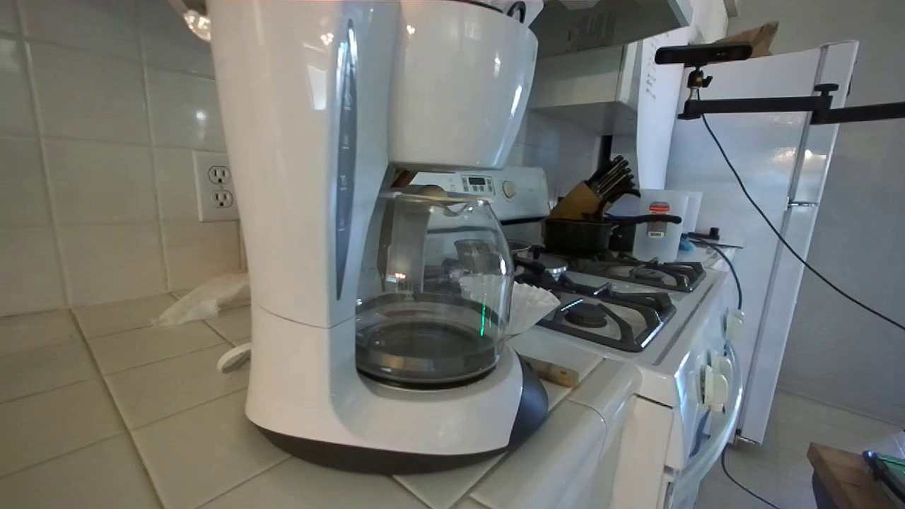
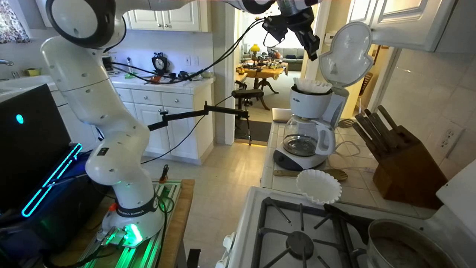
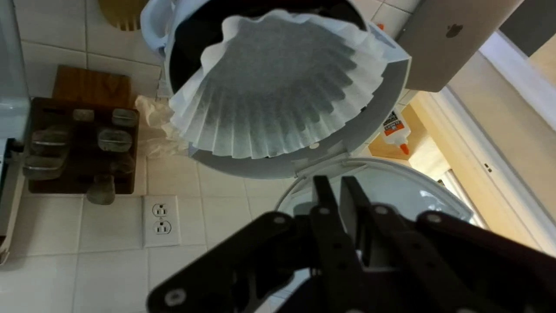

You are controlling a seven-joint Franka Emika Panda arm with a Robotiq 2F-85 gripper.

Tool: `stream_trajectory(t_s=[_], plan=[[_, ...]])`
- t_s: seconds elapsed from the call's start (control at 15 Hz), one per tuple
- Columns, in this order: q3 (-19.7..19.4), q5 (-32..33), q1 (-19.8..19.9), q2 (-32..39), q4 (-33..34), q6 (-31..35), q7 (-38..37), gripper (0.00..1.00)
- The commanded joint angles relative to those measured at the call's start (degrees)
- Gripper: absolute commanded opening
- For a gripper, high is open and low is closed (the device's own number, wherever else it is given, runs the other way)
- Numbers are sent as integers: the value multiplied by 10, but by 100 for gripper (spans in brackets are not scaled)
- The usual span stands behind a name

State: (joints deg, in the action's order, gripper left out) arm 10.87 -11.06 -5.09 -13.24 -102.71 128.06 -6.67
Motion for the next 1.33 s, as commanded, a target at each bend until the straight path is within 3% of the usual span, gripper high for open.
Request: stream_trajectory(t_s=[0.0, 0.33, 0.6, 0.67, 0.8, 1.27], plan=[[7, 70, -3, 31, 25, -15, -23, 0], [13, 146, -6, 55, 33, -62, -50, 1], [15, 163, -11, 69, 52, -187, -78, 0], [5, 143, -14, 53, 23, -129, -50, 1], [6, 146, -15, 58, 30, -165, -58, 1], [6, 147, -15, 59, 33, -170, -62, 1]])
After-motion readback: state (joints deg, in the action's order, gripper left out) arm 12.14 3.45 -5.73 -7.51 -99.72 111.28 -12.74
